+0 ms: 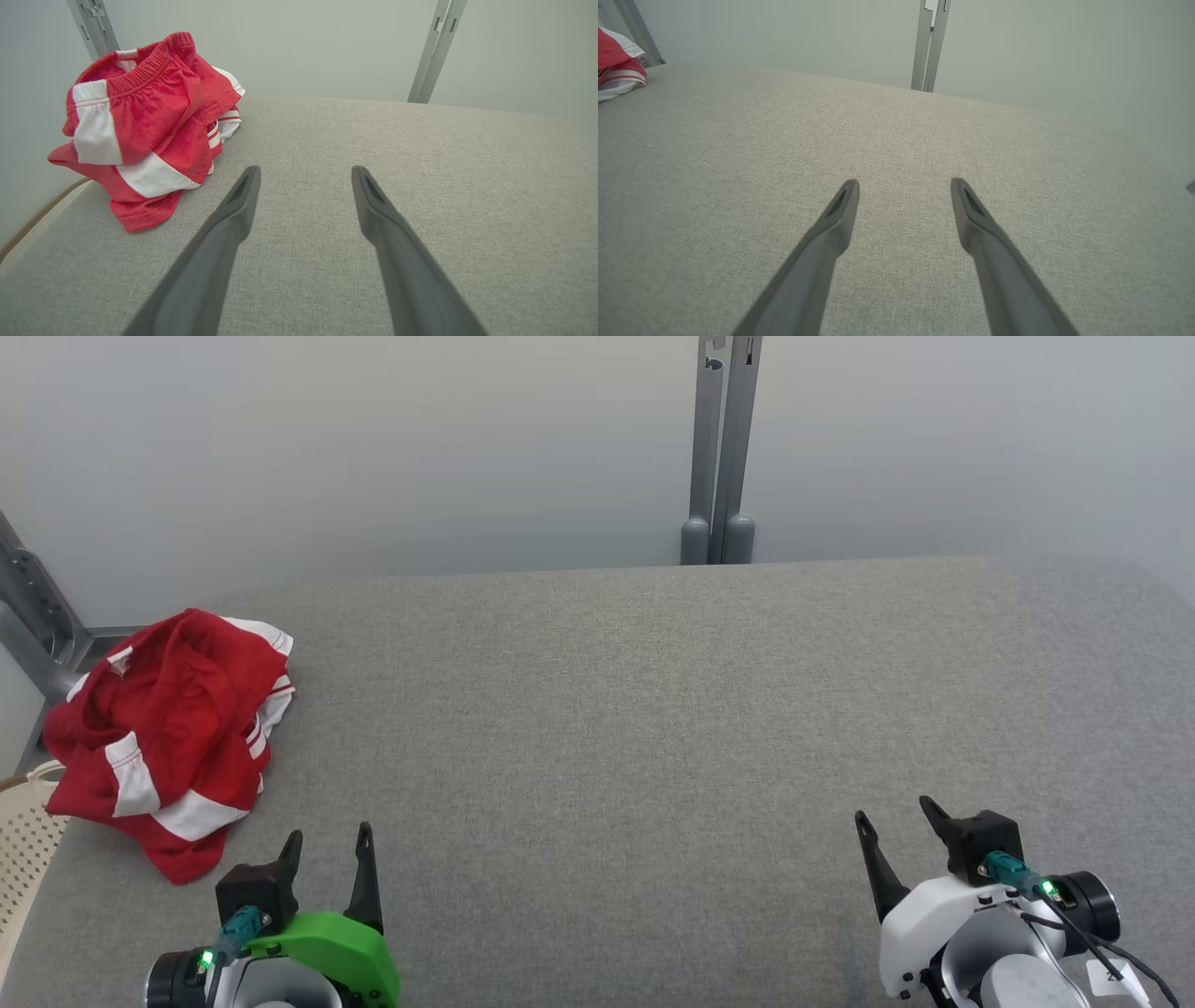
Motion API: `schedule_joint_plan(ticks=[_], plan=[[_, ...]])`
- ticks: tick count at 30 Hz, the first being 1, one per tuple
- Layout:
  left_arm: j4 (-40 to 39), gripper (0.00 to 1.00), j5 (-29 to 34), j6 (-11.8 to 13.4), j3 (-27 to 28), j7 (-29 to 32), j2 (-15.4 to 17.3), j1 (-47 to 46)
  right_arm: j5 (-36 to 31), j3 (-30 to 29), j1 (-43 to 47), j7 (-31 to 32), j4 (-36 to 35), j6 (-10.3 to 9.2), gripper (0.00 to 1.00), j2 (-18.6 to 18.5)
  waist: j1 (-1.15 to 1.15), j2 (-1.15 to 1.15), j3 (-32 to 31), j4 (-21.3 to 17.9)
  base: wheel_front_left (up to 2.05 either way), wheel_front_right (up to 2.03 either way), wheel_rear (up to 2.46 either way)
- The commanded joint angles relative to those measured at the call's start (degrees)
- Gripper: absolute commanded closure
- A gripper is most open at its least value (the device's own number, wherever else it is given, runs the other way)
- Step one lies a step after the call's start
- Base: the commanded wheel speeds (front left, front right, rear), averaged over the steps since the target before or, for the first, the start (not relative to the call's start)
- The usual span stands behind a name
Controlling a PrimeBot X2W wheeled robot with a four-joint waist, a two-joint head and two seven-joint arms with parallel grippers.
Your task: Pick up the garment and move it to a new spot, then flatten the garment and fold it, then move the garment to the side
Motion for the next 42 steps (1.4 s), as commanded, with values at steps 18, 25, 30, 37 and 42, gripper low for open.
schedule_joint_plan(ticks=[18,25,30,37,42], plan=[[-0.82,0.00,-0.55,0.50,-1.11,0.78,1.62,1.00,1.70,-1.22,2.16,-1.37,-0.60,0.00,0.00,-0.20,0.00,0.00,-0.64,8.96,0.00,0.00,0.00],[-2.13,0.00,-0.89,0.95,-0.82,1.78,3.19,1.77,3.23,-0.30,2.48,-1.92,-0.01,-0.01,0.00,-0.20,0.00,0.00,-0.47,15.18,0.00,0.00,0.00],[-3.42,0.00,-0.99,1.43,-0.73,2.63,4.14,2.11,4.28,0.26,1.68,-2.56,0.68,-0.01,0.00,-0.20,0.00,0.00,-0.11,19.09,0.00,0.00,0.00],[-5.12,0.00,-1.23,2.37,-0.42,3.17,4.86,2.51,4.93,0.96,0.44,-3.32,1.75,-0.01,0.00,-0.22,0.00,0.00,0.52,22.54,0.00,0.00,0.00],[-5.37,0.00,-1.58,2.46,-0.30,3.40,5.07,2.39,5.07,1.14,-0.03,-3.66,2.56,-0.01,0.00,-0.23,0.00,0.00,0.69,23.60,0.00,0.00,0.00]])
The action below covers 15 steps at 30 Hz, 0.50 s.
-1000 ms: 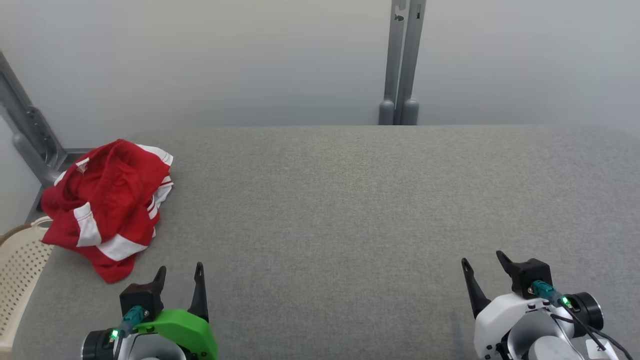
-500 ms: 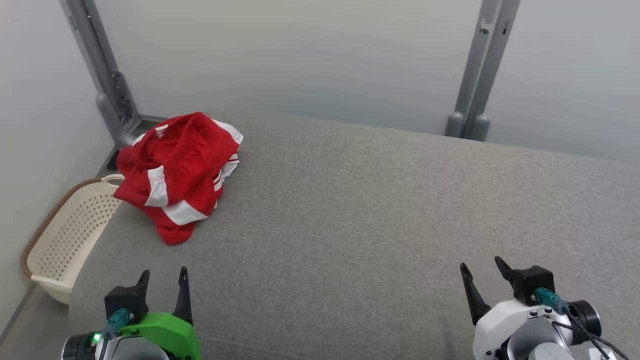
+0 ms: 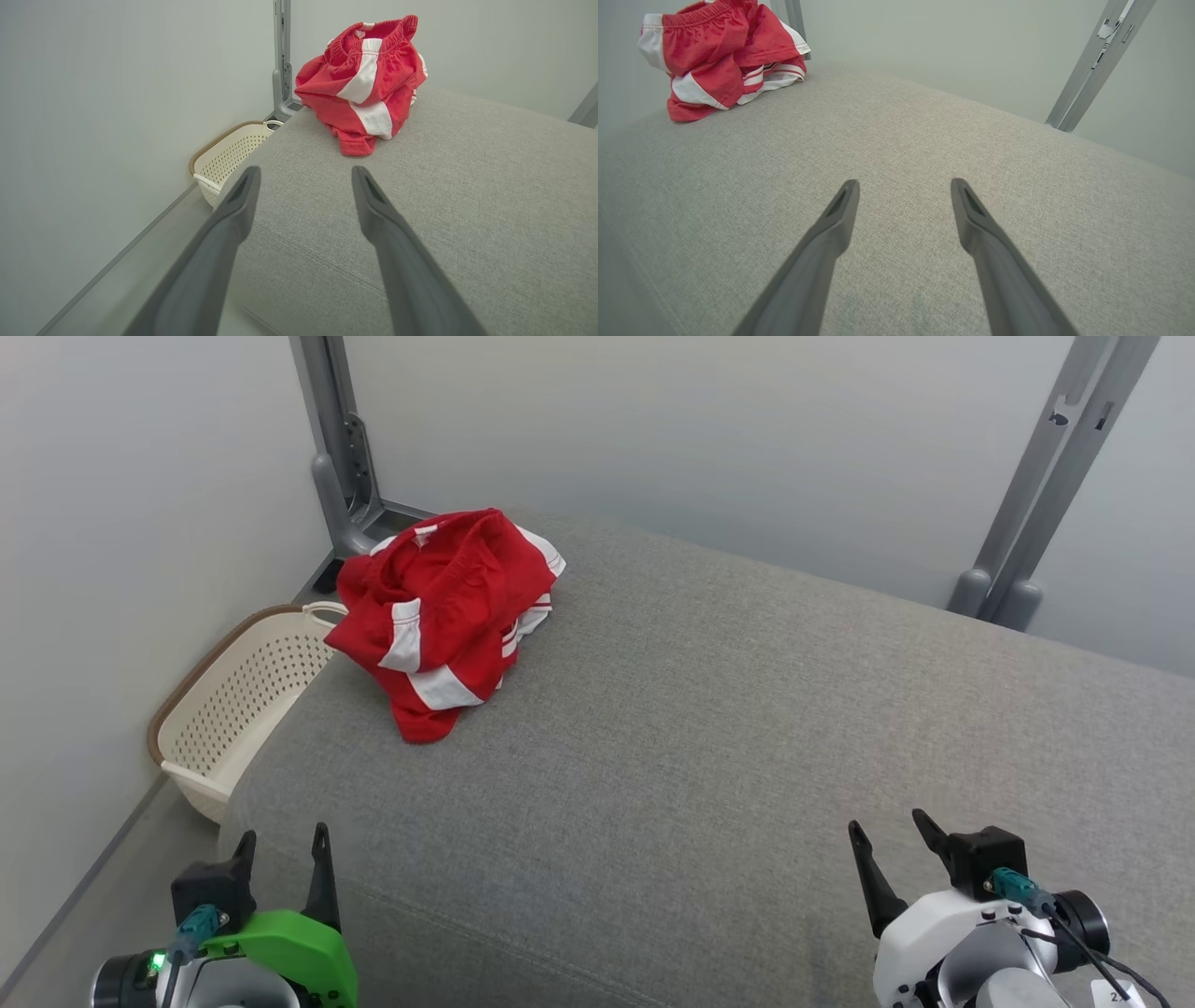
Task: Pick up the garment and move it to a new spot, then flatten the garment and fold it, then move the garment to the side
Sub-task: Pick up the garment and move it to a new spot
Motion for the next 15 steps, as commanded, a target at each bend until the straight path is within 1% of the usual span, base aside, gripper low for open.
schedule_joint_plan(ticks=[1,7,11,15], plan=[[-0.20,0.00,-0.23,0.36,0.10,0.15,0.18,0.64,0.26,0.02,-0.49,-0.40,0.34,-0.02,0.00,-0.23,0.00,0.00,0.32,0.76,0.00,0.00,0.00],[-0.35,0.00,-0.55,0.70,0.14,0.13,0.15,0.36,-0.16,-0.05,-0.74,-0.65,0.76,-0.02,0.00,-0.23,0.00,0.00,0.56,0.69,0.00,0.00,0.00],[0.50,0.00,-1.07,-0.93,-0.88,2.46,0.21,-1.68,-0.09,-0.35,-0.38,-0.69,0.73,-0.02,0.00,-0.22,0.00,0.00,0.66,0.88,0.00,0.00,0.00],[2.66,0.00,-1.01,-3.30,-2.74,8.09,0.99,-7.44,-0.96,-0.18,0.08,-0.07,0.08,-0.02,0.00,-0.23,0.00,0.00,1.09,1.12,0.00,0.00,0.00]])
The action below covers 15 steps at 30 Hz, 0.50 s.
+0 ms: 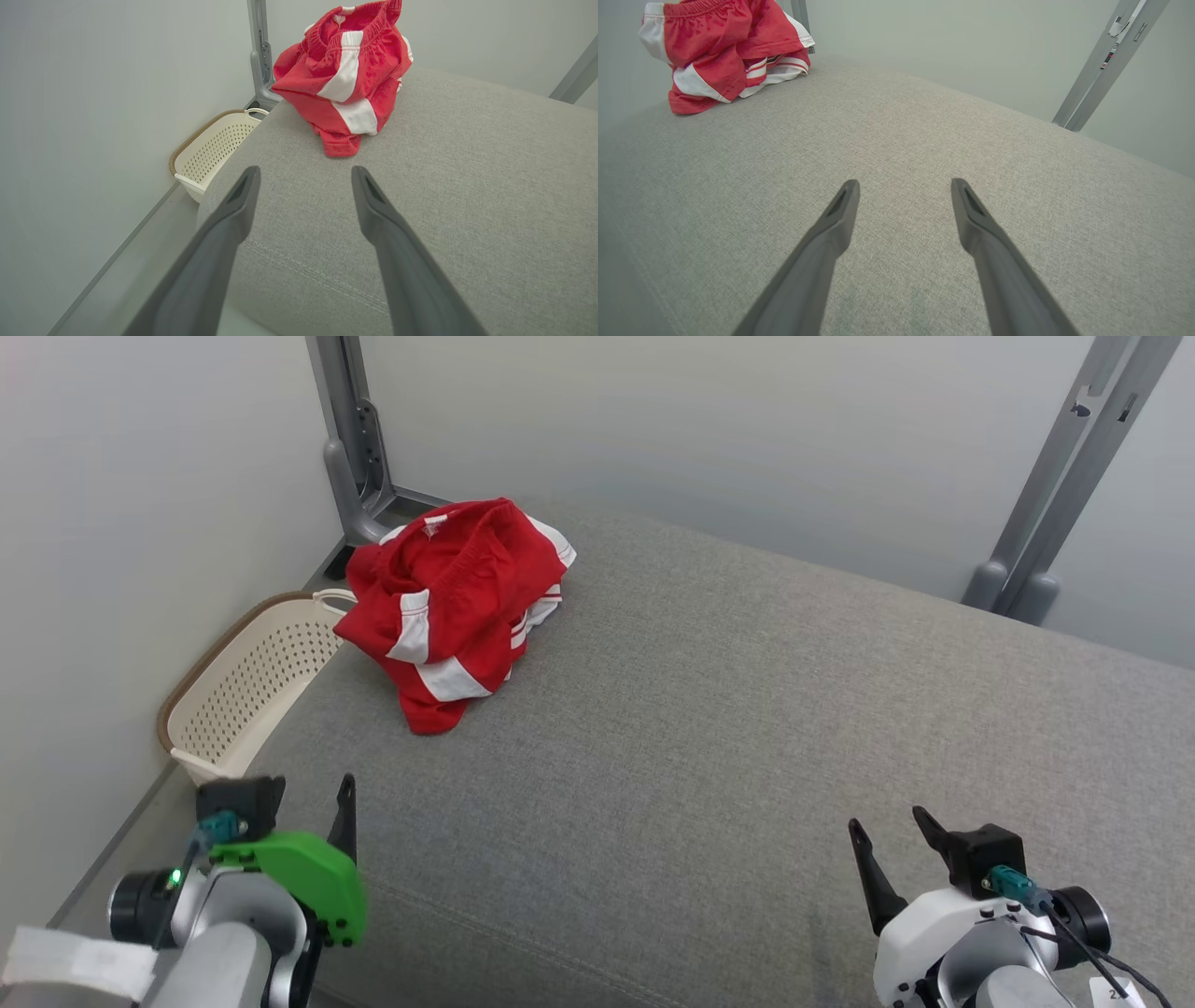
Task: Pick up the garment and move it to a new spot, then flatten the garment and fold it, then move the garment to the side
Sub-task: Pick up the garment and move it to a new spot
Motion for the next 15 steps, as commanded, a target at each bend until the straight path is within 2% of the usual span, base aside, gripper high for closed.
schedule_joint_plan(ticks=[1,8,15], plan=[[0.48,0.00,-0.09,-0.61,-0.16,0.72,0.26,-2.11,-0.30,-0.01,0.31,0.25,-0.39,-0.02,0.00,-0.24,0.00,0.00,0.29,-0.04,0.00,0.00,0.00],[7.18,0.00,0.89,-4.98,-3.36,7.05,-0.70,-15.66,-2.12,1.52,-0.35,2.65,-3.27,-0.02,0.00,-0.24,0.00,0.00,3.04,-1.87,0.00,0.00,0.00],[14.59,0.00,2.71,-7.36,-5.68,11.26,-0.93,-28.41,-5.58,3.07,-1.61,6.10,-7.98,-0.02,0.00,-0.24,0.00,0.00,9.95,-5.79,0.00,0.00,0.00]])
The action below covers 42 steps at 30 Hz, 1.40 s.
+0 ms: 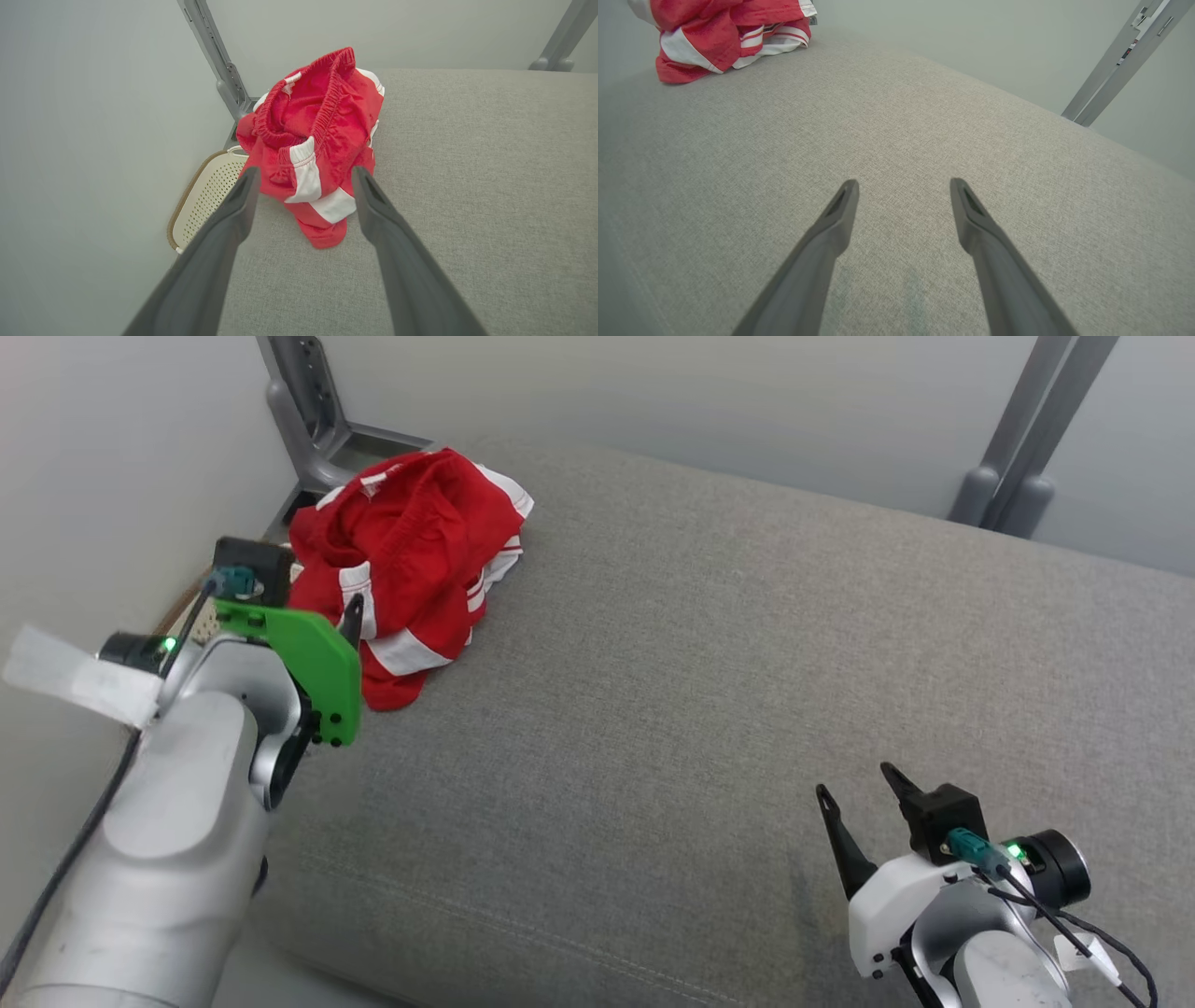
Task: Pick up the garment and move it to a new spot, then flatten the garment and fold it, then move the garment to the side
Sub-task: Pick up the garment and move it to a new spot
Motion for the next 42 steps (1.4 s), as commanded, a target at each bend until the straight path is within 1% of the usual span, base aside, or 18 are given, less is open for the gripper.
schedule_joint_plan(ticks=[1,9,13,15,19,22,25,28,31,37,42], plan=[[0.89,0.00,0.50,-0.54,-0.34,0.30,0.12,-2.33,-0.70,0.15,-0.74,0.51,-0.77,-0.03,0.00,-0.27,0.00,0.00,4.50,-3.42,0.00,0.00,0.00],[8.25,0.00,2.81,-2.82,-3.22,3.37,1.98,-11.08,-3.12,2.47,-1.27,2.66,-4.61,-0.04,0.00,-0.24,0.00,0.00,9.60,-8.55,0.00,0.00,0.00],[11.44,0.00,2.75,-2.90,-3.33,4.12,2.99,-13.60,-3.36,3.16,-0.74,3.21,-5.42,-0.04,0.00,-0.23,0.00,0.00,10.96,-10.80,0.00,0.00,0.00],[13.03,0.00,2.52,-2.60,-3.07,4.40,3.60,-14.52,-3.58,3.28,-0.27,3.47,-5.73,-0.04,0.00,-0.23,0.00,0.00,11.53,-11.77,0.00,0.00,0.00],[15.72,0.00,3.15,-0.89,-2.98,4.58,4.88,-15.91,-4.17,3.04,0.21,3.80,-6.62,-0.04,0.00,-0.22,0.00,0.00,12.83,-13.30,0.00,0.00,0.00],[18.02,0.00,2.99,-0.13,-2.79,5.54,5.85,-16.78,-4.49,3.10,0.56,4.01,-7.24,-0.04,0.00,-0.22,0.00,0.00,13.82,-14.14,0.00,0.00,0.00],[19.22,0.00,2.69,0.34,-2.68,6.08,6.24,-17.23,-4.53,3.13,0.59,4.12,-7.65,-0.04,0.00,-0.23,0.00,0.00,14.49,-14.57,0.00,0.00,0.00],[20.75,0.00,2.00,0.17,-2.36,6.57,6.59,-17.73,-4.75,2.94,0.29,4.14,-8.25,-0.04,0.00,-0.22,0.00,0.00,15.56,-14.85,0.00,0.00,0.00],[21.52,1.00,1.54,0.22,-2.23,5.96,6.08,-18.18,-4.88,2.57,-0.01,4.13,-8.49,-0.03,0.00,-0.22,0.00,0.00,16.25,-14.66,0.00,0.00,0.00],[22.32,1.00,0.36,-0.64,-1.99,2.52,4.49,-17.80,-3.78,2.39,-0.72,3.66,-7.49,-0.04,0.00,-0.23,0.00,0.00,15.20,-14.04,0.00,0.00,0.00],[21.26,1.00,0.76,-1.37,-2.98,-2.09,2.64,-19.05,-2.15,2.53,-0.44,2.57,-5.31,-0.04,0.00,-0.23,0.00,0.00,11.31,-13.78,0.00,0.00,0.00]])
